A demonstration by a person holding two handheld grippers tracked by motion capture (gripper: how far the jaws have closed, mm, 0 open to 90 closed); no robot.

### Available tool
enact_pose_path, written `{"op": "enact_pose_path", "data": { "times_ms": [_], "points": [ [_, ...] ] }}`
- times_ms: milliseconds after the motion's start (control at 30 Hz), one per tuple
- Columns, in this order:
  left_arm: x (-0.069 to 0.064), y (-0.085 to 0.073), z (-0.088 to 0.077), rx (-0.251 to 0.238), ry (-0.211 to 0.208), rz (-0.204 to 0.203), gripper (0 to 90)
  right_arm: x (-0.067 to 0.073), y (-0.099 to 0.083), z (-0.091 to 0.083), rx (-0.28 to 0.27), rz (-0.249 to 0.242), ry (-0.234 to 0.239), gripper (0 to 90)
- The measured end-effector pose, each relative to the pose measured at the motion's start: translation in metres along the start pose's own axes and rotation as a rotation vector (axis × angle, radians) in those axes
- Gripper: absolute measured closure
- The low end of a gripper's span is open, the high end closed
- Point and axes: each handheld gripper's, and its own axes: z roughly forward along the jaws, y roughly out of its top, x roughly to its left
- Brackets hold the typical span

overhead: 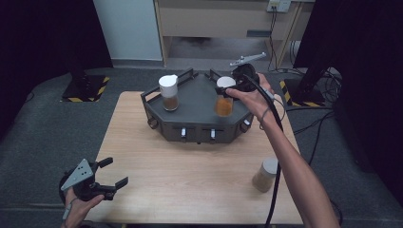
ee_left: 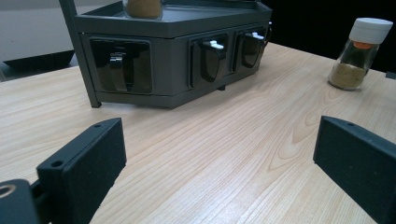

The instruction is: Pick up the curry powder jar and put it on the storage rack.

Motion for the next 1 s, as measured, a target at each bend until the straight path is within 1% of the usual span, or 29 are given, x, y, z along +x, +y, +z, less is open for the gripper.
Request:
{"op": "enact_pose_path", "data": {
  "times_ms": [233, 433, 567, 600, 767, 1000],
  "points": [
    [0.0, 0.0, 0.0, 0.002, 0.0, 0.0, 1.4, -0.006, 0.0, 0.01, 0.005, 0.019, -0.026, 34.2],
    [0.0, 0.0, 0.0, 0.001, 0.002, -0.002, 1.4, -0.011, 0.001, 0.021, 0.018, 0.031, -0.023, 34.2],
    [0.0, 0.0, 0.0, 0.002, 0.002, -0.002, 1.5, -0.013, 0.001, 0.029, 0.015, 0.037, -0.021, 34.2],
    [0.0, 0.0, 0.0, 0.003, 0.002, -0.002, 1.5, -0.013, 0.001, 0.029, 0.015, 0.037, -0.021, 34.2],
    [0.0, 0.0, 0.0, 0.003, 0.003, -0.001, 1.5, -0.011, 0.005, 0.041, 0.023, 0.035, -0.017, 34.2],
    [0.0, 0.0, 0.0, 0.004, 0.003, -0.001, 1.5, -0.009, 0.009, 0.052, 0.021, 0.036, -0.008, 34.2]
  ]
}}
